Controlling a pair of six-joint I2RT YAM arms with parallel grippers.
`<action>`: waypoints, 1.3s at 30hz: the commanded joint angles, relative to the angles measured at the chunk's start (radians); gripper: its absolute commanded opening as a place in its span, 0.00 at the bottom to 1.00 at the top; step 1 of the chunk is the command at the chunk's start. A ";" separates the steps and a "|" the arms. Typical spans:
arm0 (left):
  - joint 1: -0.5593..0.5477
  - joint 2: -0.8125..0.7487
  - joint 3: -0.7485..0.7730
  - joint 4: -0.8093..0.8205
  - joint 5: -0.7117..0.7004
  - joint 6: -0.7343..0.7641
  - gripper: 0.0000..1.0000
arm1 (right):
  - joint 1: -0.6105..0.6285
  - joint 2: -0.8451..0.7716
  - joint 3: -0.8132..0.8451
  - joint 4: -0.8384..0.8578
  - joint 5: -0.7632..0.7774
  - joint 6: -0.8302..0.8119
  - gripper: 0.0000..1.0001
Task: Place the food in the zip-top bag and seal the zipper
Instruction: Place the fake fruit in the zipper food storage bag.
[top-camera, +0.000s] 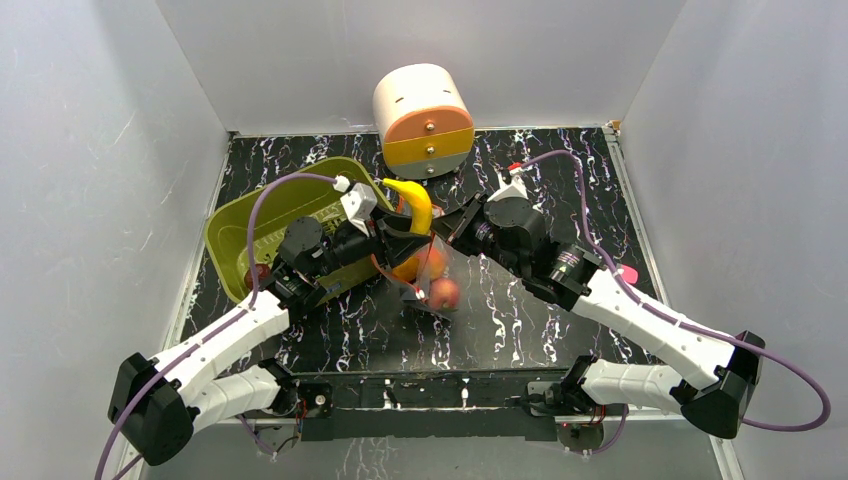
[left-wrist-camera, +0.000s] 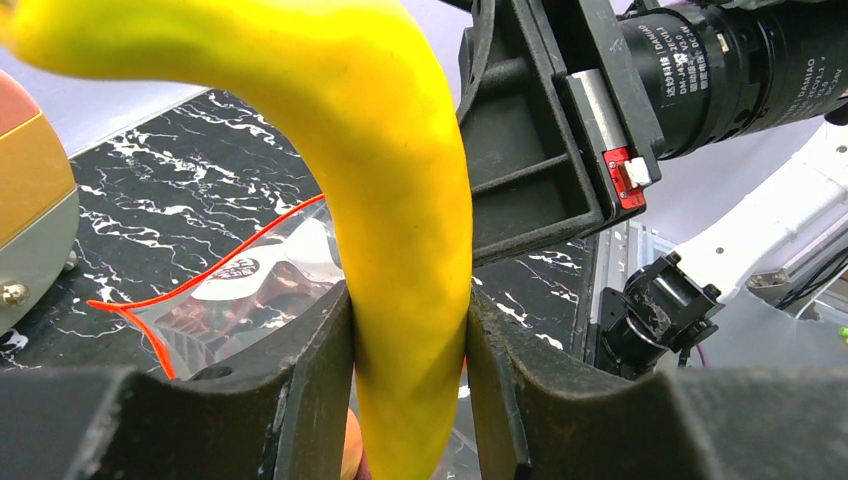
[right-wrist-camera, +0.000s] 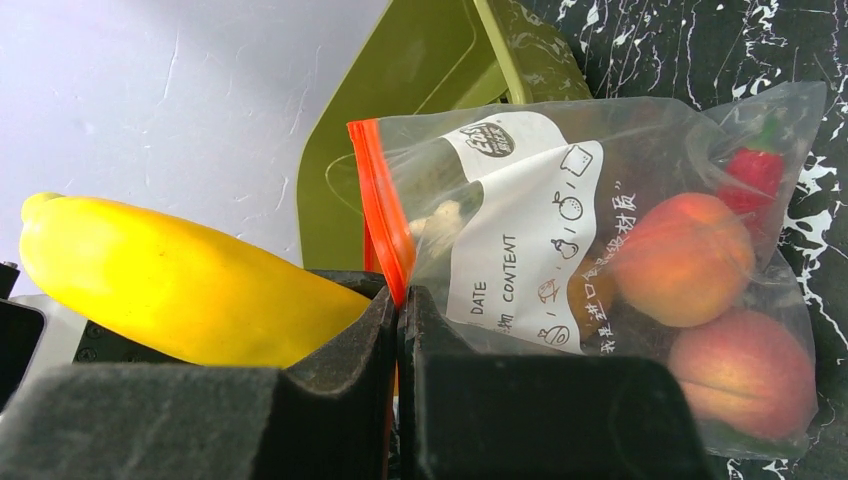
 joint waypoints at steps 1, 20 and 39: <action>-0.011 -0.029 0.007 0.033 -0.027 0.044 0.31 | 0.004 -0.025 0.053 0.090 -0.010 0.015 0.00; -0.014 -0.061 -0.043 -0.053 -0.125 0.053 0.36 | 0.003 -0.035 0.033 0.105 0.021 0.017 0.00; -0.016 -0.183 0.217 -0.692 -0.257 0.232 0.62 | 0.004 -0.075 -0.005 0.084 0.018 0.015 0.00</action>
